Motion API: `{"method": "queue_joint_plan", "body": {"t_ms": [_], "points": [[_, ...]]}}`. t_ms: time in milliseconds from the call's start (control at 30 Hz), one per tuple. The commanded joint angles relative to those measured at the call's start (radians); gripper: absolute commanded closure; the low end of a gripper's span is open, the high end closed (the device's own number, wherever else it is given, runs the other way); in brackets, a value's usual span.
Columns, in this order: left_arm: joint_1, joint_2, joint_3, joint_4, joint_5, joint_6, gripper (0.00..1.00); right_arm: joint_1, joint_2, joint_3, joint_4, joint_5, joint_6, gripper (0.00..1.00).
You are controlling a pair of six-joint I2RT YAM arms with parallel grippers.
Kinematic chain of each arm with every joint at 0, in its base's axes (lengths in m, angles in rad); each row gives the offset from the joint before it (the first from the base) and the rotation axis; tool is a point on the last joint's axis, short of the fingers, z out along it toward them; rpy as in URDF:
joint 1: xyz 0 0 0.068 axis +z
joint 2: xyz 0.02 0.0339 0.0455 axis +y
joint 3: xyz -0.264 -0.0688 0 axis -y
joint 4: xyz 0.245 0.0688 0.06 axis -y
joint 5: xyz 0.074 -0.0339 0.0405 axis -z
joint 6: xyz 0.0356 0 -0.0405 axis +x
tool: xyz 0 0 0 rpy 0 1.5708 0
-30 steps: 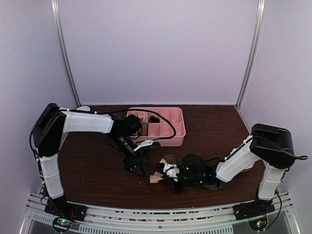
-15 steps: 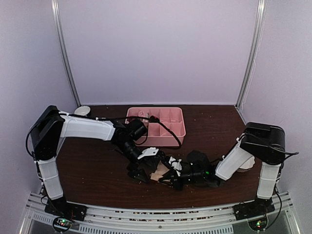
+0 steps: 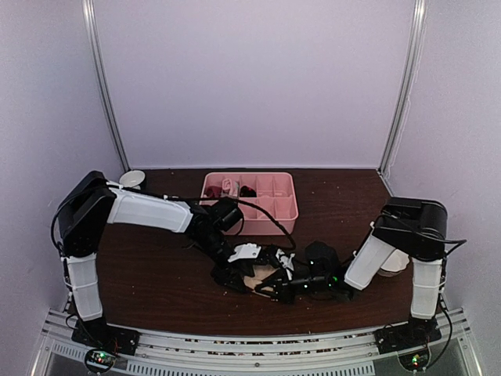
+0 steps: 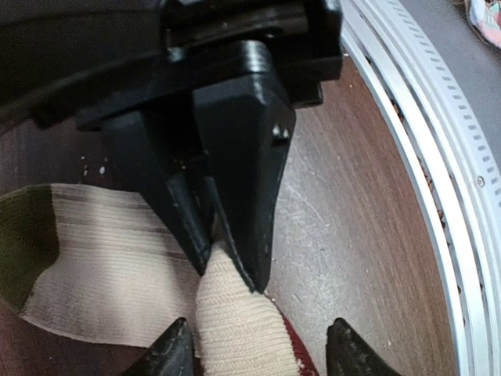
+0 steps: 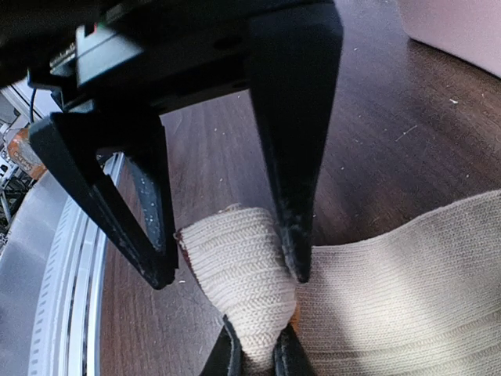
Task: Roll the socks
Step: Roll the sock at the center of the board.
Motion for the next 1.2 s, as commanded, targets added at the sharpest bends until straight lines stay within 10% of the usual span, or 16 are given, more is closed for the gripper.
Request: {"method": "queue_joint_plan", "body": {"t_ms": [0, 333, 500, 600, 633, 667, 700, 1000, 1167], "points": [[-0.013, 0.022, 0.018, -0.013, -0.015, 0.041, 0.46, 0.001, 0.094, -0.056, -0.308, -0.031, 0.044, 1.00], [0.003, 0.145, 0.172, -0.191, 0.036, 0.000, 0.98, 0.000, 0.040, -0.075, -0.266, 0.000, 0.037, 0.91], [0.031, 0.165, 0.166, -0.208, 0.070, -0.058, 1.00, 0.012, -0.040, -0.112, -0.234, 0.101, 0.001, 0.79], [0.033, 0.200, 0.185, -0.257, 0.054, -0.068, 1.00, 0.023, -0.106, -0.152, -0.206, 0.218, -0.017, 0.64], [0.034, 0.213, 0.191, -0.275, 0.053, -0.074, 1.00, 0.027, -0.138, -0.169, -0.195, 0.266, -0.027, 0.47], [0.034, 0.220, 0.192, -0.284, 0.052, -0.078, 1.00, 0.031, -0.174, -0.186, -0.188, 0.318, -0.037, 0.06], [0.034, 0.226, 0.193, -0.291, 0.053, -0.079, 1.00, 0.037, -0.211, -0.200, -0.186, 0.372, -0.051, 0.01], [0.042, 0.301, 0.268, -0.420, 0.106, -0.073, 1.00, 0.078, -0.555, -0.328, -0.154, 0.861, 0.045, 0.00], [0.059, 0.344, 0.295, -0.455, 0.118, -0.084, 1.00, 0.071, -0.532, -0.387, -0.056, 0.867, 0.109, 0.00]]}}
